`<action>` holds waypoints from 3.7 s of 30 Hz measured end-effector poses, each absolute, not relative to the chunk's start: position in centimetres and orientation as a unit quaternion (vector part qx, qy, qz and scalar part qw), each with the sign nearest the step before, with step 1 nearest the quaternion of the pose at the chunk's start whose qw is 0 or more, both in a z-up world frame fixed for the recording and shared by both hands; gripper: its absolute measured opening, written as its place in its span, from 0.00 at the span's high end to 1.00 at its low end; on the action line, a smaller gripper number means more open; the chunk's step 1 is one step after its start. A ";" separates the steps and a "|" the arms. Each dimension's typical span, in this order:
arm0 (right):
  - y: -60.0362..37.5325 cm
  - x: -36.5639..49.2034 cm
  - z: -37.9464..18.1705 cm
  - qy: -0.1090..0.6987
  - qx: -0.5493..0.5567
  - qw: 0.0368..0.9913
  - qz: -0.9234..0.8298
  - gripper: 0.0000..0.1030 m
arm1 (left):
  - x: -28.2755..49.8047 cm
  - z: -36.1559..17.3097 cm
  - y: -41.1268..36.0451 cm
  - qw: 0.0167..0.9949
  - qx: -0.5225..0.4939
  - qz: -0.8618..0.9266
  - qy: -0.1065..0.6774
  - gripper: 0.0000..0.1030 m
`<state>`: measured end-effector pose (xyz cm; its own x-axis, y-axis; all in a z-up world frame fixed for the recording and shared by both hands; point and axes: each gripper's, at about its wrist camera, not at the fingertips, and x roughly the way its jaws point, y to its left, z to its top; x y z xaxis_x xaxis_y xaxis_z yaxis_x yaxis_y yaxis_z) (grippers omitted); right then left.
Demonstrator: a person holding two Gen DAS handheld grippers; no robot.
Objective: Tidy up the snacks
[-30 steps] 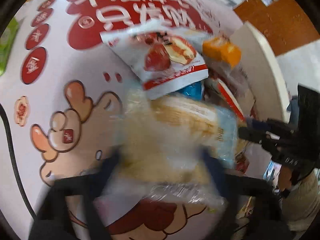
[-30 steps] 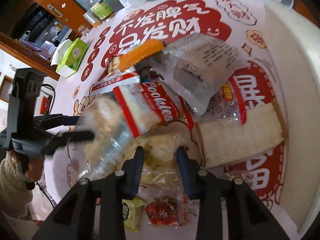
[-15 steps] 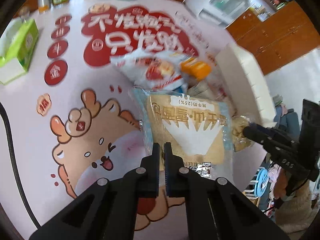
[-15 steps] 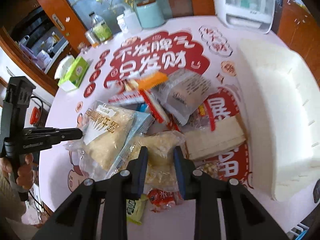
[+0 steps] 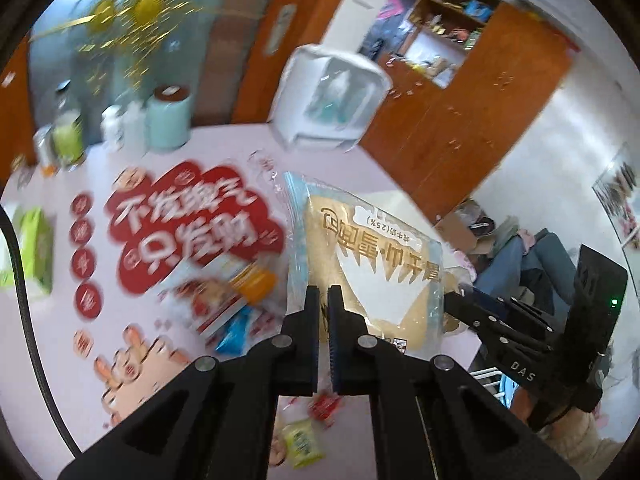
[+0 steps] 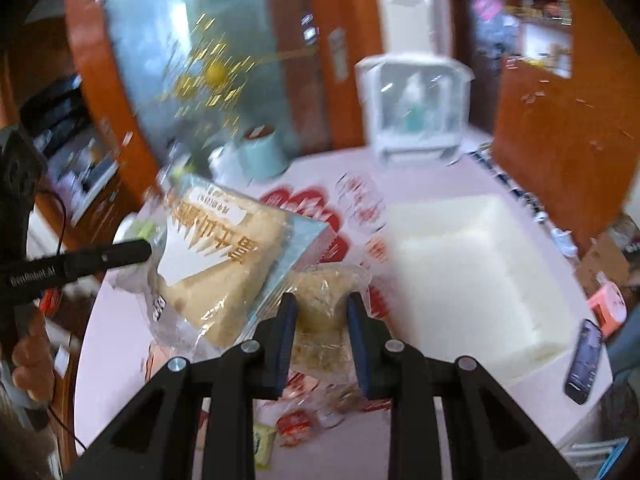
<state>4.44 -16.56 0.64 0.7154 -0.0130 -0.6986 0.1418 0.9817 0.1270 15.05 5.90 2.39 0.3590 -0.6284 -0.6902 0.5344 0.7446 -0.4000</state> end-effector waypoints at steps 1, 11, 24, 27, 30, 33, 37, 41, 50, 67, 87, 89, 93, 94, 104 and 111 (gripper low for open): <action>-17.5 4.0 1.4 0.361 0.092 0.926 -0.056 0.75 | 15.0 3.0 4.4 0.823 -0.049 -0.361 0.436 0.99; -30.8 3.1 3.2 0.305 0.119 0.931 -0.161 0.75 | 14.9 4.3 -11.4 0.836 -0.024 -0.367 0.407 0.99; -41.9 7.4 -2.9 0.389 0.049 0.904 -0.171 0.74 | 17.4 -1.8 -26.4 0.852 0.024 -0.272 0.446 0.95; -41.9 7.8 -3.8 0.397 0.031 0.902 -0.168 0.72 | 17.7 -2.7 -27.4 0.860 0.040 -0.248 0.444 0.94; -41.7 8.3 -4.4 0.403 0.026 0.903 -0.148 0.61 | 18.0 -3.0 -27.6 0.863 0.050 -0.233 0.445 0.81; -41.5 8.8 -5.0 0.406 0.022 0.904 -0.132 0.55 | 18.1 -2.9 -27.1 0.873 0.051 -0.214 0.436 0.44; -40.9 9.5 -5.7 0.416 0.021 0.902 -0.114 0.55 | 17.8 -2.4 -26.1 0.885 0.048 -0.195 0.421 0.30; -40.1 10.0 -6.1 0.426 0.024 0.899 -0.097 0.55 | 17.2 -2.1 -24.9 0.888 0.045 -0.181 0.420 0.18; -38.0 9.5 -5.0 0.425 0.027 0.903 -0.065 0.55 | 15.4 -1.2 -21.7 0.886 0.008 -0.165 0.434 0.11; -32.8 6.5 -3.6 0.421 0.032 0.906 -0.033 0.50 | 9.7 0.5 -14.9 0.896 0.010 -0.130 0.425 0.01; -23.1 3.2 -0.5 0.388 0.036 0.919 -0.065 0.50 | 6.6 2.4 -3.0 0.903 0.008 -0.127 0.411 0.01; -22.2 3.1 -0.3 0.387 0.035 0.919 -0.066 0.50 | 6.5 2.5 -1.6 0.904 0.009 -0.125 0.408 0.01; -20.2 2.7 -0.3 0.387 0.033 0.919 -0.068 0.50 | 6.5 2.4 0.9 0.906 0.008 -0.123 0.404 0.01; -19.6 2.6 -0.3 0.388 0.031 0.919 -0.069 0.50 | 6.5 2.4 1.5 0.907 0.008 -0.122 0.403 0.01; -15.8 2.0 -2.2 0.410 0.036 0.909 -0.068 0.50 | 6.6 -0.6 7.3 0.902 0.014 -0.108 0.418 0.01; -14.6 1.9 -6.0 0.448 0.063 0.889 -0.071 0.50 | 7.3 -5.5 9.2 0.877 0.020 -0.110 0.467 0.01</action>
<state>1.94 -14.61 -5.97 0.5884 -0.0701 -0.8056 0.1824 0.9821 0.0478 7.32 9.21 -5.52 0.5403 -0.1751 -0.8230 0.2120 0.9749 -0.0682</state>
